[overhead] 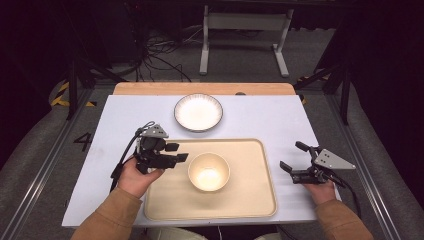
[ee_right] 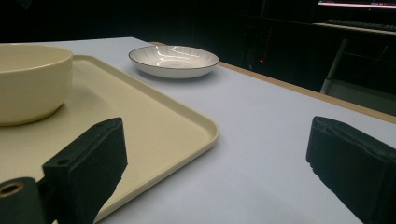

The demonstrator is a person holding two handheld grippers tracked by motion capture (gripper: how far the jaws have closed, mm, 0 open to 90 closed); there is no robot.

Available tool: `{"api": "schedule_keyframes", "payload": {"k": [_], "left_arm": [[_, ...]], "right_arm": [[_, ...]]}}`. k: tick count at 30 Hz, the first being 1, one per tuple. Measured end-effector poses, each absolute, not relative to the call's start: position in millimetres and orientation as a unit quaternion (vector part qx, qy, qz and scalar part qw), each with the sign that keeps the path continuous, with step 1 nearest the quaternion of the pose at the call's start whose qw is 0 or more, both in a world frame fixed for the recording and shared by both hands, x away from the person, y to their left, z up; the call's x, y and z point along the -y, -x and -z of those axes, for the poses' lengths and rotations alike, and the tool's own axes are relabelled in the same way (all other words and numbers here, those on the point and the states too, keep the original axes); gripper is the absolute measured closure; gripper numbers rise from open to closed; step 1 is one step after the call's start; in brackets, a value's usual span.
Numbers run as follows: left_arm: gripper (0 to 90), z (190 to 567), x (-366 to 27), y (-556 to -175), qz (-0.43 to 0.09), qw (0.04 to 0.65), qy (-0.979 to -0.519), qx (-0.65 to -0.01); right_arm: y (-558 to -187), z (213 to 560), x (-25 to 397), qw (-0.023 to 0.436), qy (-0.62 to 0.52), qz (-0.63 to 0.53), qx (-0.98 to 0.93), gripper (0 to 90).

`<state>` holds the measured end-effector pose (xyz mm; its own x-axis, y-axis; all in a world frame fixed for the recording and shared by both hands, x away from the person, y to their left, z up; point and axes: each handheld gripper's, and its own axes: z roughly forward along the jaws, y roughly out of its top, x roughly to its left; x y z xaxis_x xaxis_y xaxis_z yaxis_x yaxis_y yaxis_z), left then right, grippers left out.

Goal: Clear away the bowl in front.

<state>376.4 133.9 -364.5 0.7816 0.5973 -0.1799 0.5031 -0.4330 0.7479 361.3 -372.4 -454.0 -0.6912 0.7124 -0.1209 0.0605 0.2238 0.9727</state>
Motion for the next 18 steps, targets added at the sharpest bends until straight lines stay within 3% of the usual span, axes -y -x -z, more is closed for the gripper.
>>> {"api": "schedule_keyframes", "payload": {"k": [18], "left_arm": [[34.1, 394.2, -187.6, -355.5, -0.096, 0.507, -0.782, -0.349]], "right_arm": [[-361.2, 454.0, 372.5, 0.288, -0.266, -0.565, -0.726, 5.3]]}}
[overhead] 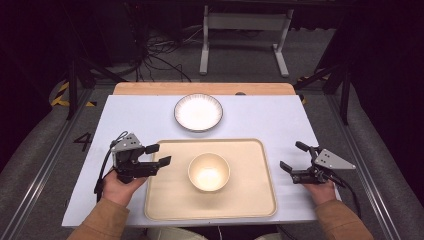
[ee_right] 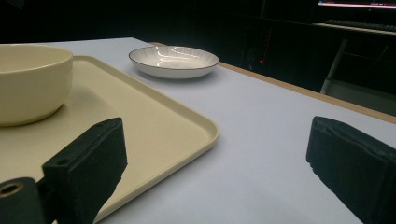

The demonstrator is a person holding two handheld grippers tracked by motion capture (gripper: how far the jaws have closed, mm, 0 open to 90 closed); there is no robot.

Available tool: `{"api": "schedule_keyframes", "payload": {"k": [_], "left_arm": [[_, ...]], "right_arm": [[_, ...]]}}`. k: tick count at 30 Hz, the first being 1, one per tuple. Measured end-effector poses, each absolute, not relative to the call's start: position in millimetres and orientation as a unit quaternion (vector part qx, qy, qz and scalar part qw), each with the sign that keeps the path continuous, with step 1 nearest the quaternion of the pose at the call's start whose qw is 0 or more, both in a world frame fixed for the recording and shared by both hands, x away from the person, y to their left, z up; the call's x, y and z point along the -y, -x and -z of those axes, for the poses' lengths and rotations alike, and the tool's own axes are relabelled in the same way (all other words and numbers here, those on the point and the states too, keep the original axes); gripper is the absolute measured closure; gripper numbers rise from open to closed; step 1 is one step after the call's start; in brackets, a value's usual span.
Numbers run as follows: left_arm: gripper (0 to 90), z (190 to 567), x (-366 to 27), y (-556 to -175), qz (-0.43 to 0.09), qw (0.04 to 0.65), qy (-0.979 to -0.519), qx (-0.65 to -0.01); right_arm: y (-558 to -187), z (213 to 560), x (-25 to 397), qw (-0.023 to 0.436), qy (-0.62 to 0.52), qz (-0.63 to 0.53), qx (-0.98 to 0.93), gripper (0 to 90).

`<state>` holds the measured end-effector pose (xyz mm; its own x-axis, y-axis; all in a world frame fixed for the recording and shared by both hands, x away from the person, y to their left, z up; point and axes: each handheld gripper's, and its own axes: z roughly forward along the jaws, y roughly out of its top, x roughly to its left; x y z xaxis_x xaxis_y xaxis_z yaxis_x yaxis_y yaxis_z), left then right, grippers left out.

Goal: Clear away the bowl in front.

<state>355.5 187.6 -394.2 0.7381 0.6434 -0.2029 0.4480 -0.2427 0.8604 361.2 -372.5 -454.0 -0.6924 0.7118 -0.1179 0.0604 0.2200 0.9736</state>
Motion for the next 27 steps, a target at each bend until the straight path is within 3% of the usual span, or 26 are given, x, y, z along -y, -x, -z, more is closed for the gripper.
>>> {"api": "schedule_keyframes", "payload": {"k": [11, 22, 27], "left_arm": [[24.2, 417.0, -214.2, -344.0, -0.146, 0.558, -0.741, -0.343], [20.1, 444.7, -228.1, -338.8, -0.155, 0.592, -0.717, -0.333], [18.3, 456.8, -227.4, -338.5, -0.169, 0.576, -0.725, -0.337]], "right_arm": [[-361.1, 454.0, 372.6, 0.288, -0.265, -0.565, -0.726, 5.3], [-361.0, 454.0, 372.7, 0.289, -0.264, -0.566, -0.726, 5.2], [-361.0, 454.1, 372.7, 0.289, -0.264, -0.566, -0.726, 5.3]]}}
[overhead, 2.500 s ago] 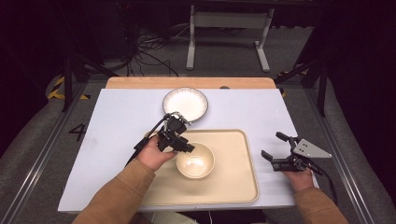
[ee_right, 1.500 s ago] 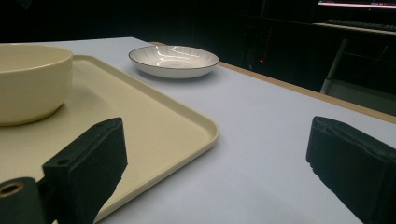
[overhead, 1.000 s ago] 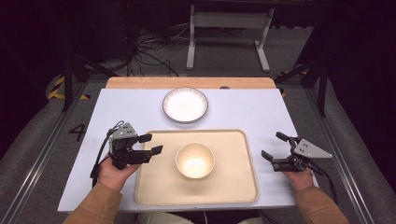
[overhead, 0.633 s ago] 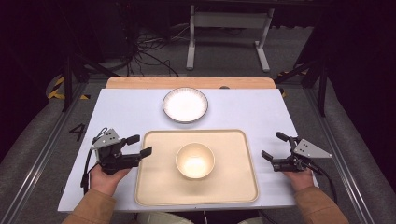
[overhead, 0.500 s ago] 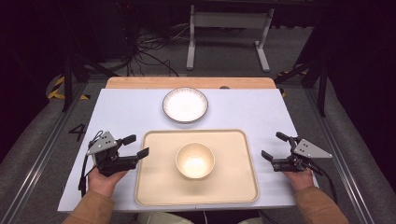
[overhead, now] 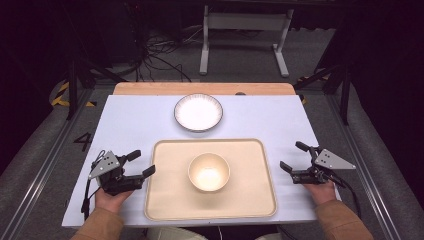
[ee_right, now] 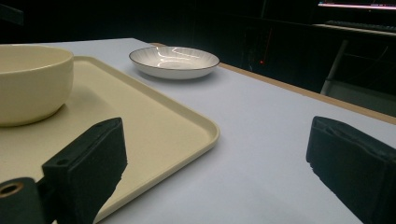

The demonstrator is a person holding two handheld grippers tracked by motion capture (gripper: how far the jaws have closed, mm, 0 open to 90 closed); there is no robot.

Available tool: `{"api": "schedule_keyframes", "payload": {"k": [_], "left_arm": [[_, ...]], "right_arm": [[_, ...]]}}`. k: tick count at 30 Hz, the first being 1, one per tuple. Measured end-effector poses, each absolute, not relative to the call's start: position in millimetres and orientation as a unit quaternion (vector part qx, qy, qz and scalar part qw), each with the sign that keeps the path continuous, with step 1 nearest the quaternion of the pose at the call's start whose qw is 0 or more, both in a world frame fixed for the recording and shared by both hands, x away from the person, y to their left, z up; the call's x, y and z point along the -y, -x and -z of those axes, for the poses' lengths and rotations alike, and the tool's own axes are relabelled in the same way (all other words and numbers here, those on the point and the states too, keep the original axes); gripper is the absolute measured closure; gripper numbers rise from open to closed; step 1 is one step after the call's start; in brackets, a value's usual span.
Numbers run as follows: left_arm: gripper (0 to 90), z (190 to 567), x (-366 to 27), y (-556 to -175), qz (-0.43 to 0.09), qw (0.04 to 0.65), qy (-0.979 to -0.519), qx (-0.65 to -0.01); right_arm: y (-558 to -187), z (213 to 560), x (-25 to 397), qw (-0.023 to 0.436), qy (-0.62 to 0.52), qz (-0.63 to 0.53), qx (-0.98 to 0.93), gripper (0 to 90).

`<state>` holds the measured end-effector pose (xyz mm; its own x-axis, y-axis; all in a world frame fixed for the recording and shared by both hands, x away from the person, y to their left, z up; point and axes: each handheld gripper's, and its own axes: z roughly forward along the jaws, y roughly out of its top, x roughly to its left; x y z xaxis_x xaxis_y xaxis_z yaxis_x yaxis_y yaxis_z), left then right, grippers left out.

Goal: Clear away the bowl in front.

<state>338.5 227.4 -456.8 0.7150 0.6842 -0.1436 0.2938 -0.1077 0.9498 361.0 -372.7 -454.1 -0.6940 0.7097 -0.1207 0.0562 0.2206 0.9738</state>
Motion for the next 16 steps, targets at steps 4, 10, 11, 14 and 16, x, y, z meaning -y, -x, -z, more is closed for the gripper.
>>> {"api": "schedule_keyframes", "payload": {"k": [4, 10, 11, 14, 16], "left_arm": [[18.2, 466.2, -227.9, -338.9, -0.176, 0.563, -0.727, -0.352], [17.8, 467.4, -228.0, -338.4, -0.175, 0.563, -0.726, -0.354], [17.8, 467.5, -227.9, -338.5, -0.175, 0.563, -0.726, -0.354], [17.6, 467.4, -228.3, -338.5, -0.175, 0.563, -0.726, -0.353], [17.5, 467.4, -228.5, -338.6, -0.175, 0.564, -0.725, -0.355]], "right_arm": [[-361.0, 454.1, 372.8, 0.288, -0.263, -0.567, -0.726, 5.2], [-360.9, 454.1, 372.9, 0.288, -0.263, -0.567, -0.725, 5.2], [-360.9, 454.1, 372.9, 0.288, -0.263, -0.567, -0.725, 5.2], [-360.8, 454.1, 372.9, 0.289, -0.263, -0.567, -0.725, 5.2], [-360.8, 454.1, 372.9, 0.288, -0.264, -0.567, -0.725, 5.2]]}}
